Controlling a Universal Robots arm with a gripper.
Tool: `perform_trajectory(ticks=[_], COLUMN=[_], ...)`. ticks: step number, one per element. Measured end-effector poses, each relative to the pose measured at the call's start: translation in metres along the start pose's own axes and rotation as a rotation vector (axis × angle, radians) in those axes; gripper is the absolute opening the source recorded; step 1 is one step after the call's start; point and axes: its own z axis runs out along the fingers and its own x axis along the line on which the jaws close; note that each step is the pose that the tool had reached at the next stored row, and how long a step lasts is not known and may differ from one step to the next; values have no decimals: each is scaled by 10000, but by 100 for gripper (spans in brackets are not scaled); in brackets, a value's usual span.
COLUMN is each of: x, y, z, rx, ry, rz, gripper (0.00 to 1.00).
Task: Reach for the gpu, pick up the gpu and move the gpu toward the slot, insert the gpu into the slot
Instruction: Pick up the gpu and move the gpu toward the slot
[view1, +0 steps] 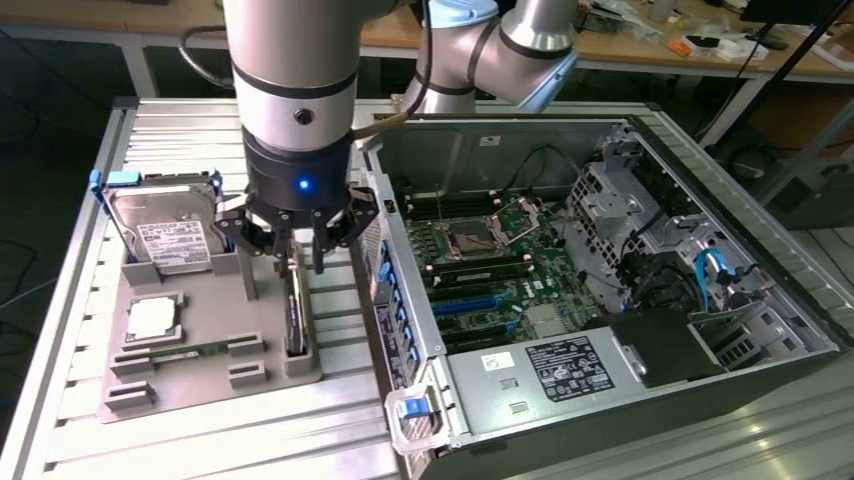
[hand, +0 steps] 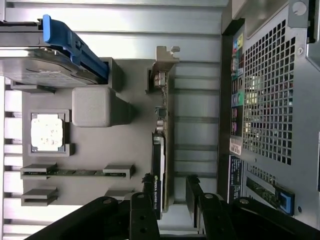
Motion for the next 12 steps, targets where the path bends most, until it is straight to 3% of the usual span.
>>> perform_trajectory(ticks=[12], x=[54], y=[6], z=[195], rx=[-2], ry=[29], rz=[1], gripper=[39])
